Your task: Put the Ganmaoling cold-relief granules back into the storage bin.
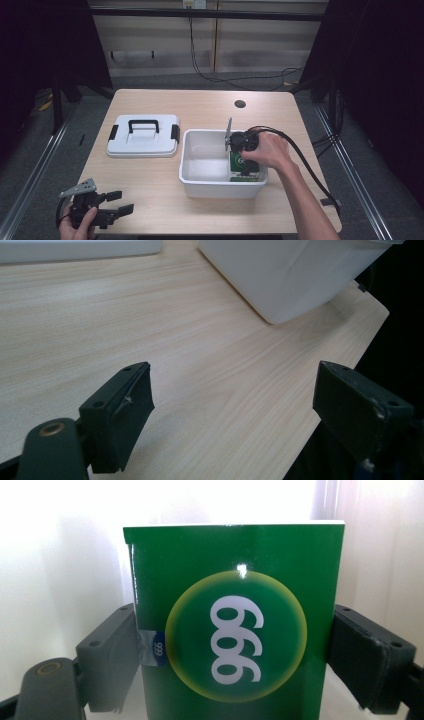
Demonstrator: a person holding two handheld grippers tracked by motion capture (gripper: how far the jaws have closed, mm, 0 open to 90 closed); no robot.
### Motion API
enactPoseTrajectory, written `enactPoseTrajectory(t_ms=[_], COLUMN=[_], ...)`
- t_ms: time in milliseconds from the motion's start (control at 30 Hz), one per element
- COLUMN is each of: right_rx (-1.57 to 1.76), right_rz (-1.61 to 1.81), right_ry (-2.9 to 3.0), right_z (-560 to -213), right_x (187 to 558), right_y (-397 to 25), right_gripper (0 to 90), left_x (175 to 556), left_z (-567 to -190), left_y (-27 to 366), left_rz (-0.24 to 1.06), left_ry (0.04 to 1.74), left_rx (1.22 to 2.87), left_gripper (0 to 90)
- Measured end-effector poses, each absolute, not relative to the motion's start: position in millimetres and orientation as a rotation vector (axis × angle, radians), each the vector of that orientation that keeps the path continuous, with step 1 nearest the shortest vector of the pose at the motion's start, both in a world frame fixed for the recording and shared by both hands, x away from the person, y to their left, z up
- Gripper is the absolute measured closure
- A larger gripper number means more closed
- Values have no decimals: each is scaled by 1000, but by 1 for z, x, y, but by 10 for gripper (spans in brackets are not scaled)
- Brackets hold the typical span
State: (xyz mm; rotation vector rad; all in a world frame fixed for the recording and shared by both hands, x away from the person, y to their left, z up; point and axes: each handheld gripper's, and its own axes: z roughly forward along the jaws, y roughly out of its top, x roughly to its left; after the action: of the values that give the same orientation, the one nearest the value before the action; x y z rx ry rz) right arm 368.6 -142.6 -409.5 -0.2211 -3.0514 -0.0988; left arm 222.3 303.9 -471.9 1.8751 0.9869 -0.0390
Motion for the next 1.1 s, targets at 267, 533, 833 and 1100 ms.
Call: enactPoseTrajectory(t_ms=[267, 533, 833, 1100], right_rx=[-236, -195, -185, -202], right_rz=[-90, -57, -88, -152], right_ry=[-3070, -3090, -3086, -3089], right_z=[-413, -414, -413, -406], right_x=[367, 365, 365, 365], right_y=[-141, -139, -140, -145], right_gripper=[137, 130, 124, 91], left_x=[222, 222, 222, 222], left_z=[-472, -472, -472, -472], left_y=[304, 303, 304, 304], left_rz=[-41, -44, -46, -44], left_ry=[988, 988, 989, 989], left_rx=[1874, 1875, 1874, 1874], left_gripper=[162, 162, 162, 162])
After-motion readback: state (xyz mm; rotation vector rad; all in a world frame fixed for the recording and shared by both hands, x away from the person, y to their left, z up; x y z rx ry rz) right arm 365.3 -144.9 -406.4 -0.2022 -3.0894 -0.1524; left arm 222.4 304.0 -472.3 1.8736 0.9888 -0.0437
